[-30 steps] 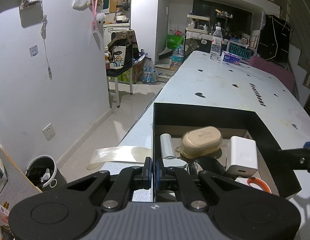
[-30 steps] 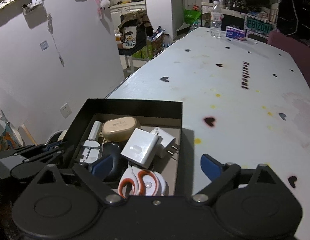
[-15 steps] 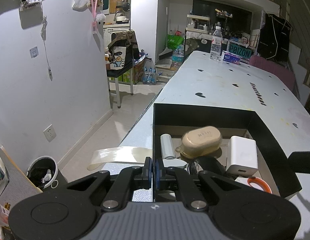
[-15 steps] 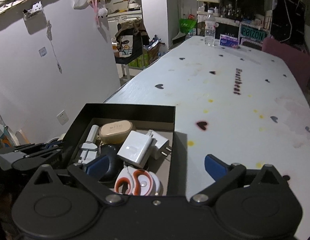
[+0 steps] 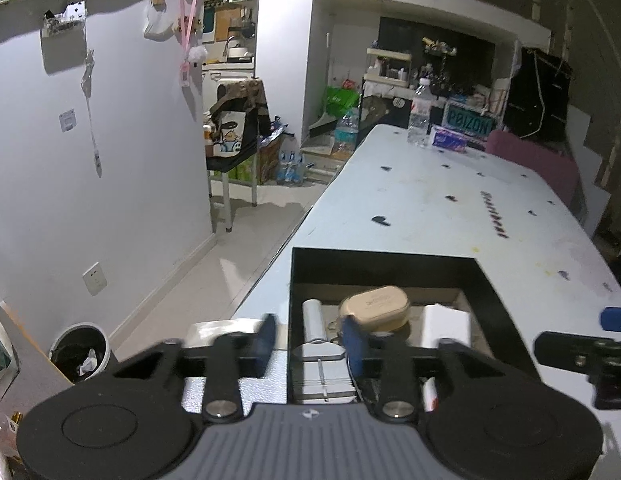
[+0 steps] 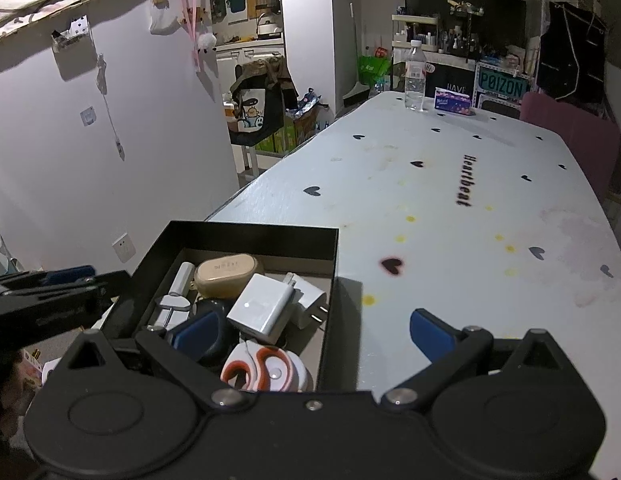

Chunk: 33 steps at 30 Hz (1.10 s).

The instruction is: Organize rigid objects

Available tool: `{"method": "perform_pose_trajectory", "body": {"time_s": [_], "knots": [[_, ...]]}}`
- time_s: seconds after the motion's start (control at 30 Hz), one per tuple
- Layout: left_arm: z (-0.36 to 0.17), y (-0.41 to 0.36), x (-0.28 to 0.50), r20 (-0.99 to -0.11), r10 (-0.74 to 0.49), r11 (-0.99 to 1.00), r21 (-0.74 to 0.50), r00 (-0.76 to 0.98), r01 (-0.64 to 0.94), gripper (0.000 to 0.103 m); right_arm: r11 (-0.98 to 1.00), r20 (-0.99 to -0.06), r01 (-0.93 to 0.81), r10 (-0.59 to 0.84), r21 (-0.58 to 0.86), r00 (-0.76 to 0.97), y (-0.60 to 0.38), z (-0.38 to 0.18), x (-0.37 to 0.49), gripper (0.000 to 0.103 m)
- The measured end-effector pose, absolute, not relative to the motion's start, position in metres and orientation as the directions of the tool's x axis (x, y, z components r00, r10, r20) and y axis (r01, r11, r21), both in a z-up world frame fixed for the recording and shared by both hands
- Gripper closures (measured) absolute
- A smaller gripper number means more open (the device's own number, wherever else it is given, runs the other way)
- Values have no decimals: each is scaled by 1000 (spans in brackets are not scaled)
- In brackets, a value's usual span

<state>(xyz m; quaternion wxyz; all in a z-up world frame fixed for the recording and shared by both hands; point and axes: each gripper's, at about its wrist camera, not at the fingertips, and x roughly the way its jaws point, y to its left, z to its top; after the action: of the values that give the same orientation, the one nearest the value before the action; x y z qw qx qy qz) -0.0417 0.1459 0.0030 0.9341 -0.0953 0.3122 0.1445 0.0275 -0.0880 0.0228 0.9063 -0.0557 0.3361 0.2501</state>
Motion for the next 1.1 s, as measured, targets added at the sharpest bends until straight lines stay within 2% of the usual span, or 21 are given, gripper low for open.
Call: {"method": "perform_pose_trajectory", "body": {"time_s": [0.07, 0.23, 0.37, 0.5, 0.9, 1.1], "knots": [[6, 141, -46, -612, 212, 941, -82, 762, -327, 55, 872, -634, -485, 412, 66, 654, -90, 24, 26, 0], [8, 141, -55, -620, 205, 942, -85, 758, -324, 38, 880, -636, -473, 388, 42, 666, -94, 23, 23, 0], [6, 133, -62, -633, 209, 941, -77, 746, -328, 32, 883, -643, -468, 380, 37, 665, -98, 20, 20, 0], [7, 127, -70, -635, 212, 939, -78, 743, -335, 21, 884, -643, -467, 372, 24, 669, -102, 16, 15, 0], [4, 108, -89, -640, 239, 924, -80, 730, -373, 1, 887, -649, -462, 357, 10, 671, -115, 10, 7, 0], [3, 102, -95, -642, 269, 918, -56, 718, -393, 0, 889, -652, -458, 354, 11, 671, -118, 9, 6, 0]]}}
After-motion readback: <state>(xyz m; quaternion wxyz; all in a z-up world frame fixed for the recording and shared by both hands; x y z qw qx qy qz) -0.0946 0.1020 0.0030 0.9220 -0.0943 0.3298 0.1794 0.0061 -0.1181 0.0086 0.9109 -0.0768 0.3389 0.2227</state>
